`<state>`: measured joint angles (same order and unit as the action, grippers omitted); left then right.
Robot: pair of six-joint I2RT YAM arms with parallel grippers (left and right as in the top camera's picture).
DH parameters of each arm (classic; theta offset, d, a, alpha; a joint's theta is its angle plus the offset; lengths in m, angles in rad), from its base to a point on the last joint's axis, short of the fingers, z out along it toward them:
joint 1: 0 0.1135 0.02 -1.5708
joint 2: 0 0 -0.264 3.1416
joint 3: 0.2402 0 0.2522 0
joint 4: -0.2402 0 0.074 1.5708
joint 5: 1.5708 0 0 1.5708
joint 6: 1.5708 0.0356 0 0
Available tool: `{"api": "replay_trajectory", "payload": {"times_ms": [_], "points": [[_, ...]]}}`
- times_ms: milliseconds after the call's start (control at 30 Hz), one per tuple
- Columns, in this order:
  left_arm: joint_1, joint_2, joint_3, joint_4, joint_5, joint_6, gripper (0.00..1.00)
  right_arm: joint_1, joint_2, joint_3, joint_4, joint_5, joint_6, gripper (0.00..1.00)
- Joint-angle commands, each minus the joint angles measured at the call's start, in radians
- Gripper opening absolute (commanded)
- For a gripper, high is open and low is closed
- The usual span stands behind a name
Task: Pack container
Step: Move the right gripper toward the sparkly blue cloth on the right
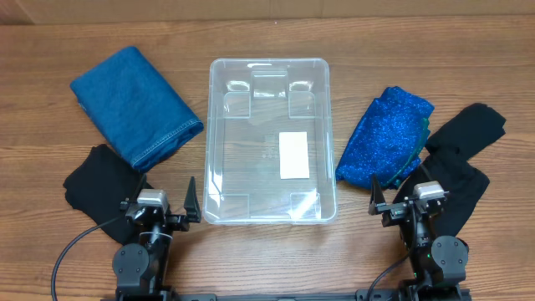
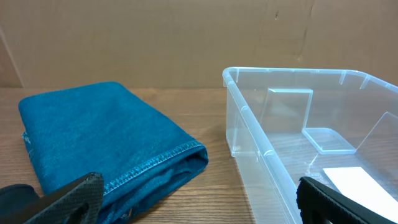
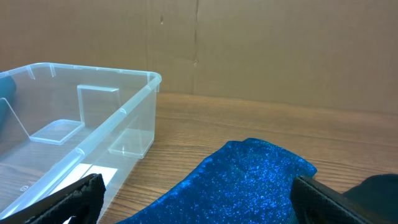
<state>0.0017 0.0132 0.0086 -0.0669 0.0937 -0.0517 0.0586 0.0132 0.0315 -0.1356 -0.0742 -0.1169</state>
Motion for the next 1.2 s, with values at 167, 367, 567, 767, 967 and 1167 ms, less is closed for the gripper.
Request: {"api": "replay_trajectory", "payload": {"times_ms": [167, 367, 567, 767, 967, 1167], "points": [[-0.002, -0.008, -0.004, -0.001, 0.001, 0.003, 1.00, -0.004, -0.006, 0.002, 0.003, 0.005, -0.004, 1.00], [-0.002, -0.009, -0.004, -0.001, 0.000, 0.003, 1.00, -0.004, -0.006, 0.002, 0.003, 0.005, -0.004, 1.00], [-0.002, -0.008, -0.004, -0.001, 0.001, 0.003, 1.00, -0.004, -0.006, 0.002, 0.003, 0.005, -0.004, 1.00], [-0.002, -0.008, -0.004, -0.001, 0.001, 0.003, 1.00, -0.004, -0.006, 0.002, 0.003, 0.005, -0.004, 1.00], [-0.002, -0.008, -0.004, -0.001, 0.001, 0.003, 1.00, -0.004, -0.006, 0.002, 0.026, 0.005, -0.015, 1.00], [-0.002, -0.008, -0.004, -0.001, 0.002, 0.003, 1.00, -0.004, -0.006, 0.002, 0.007, -0.005, 0.019, 1.00]]}}
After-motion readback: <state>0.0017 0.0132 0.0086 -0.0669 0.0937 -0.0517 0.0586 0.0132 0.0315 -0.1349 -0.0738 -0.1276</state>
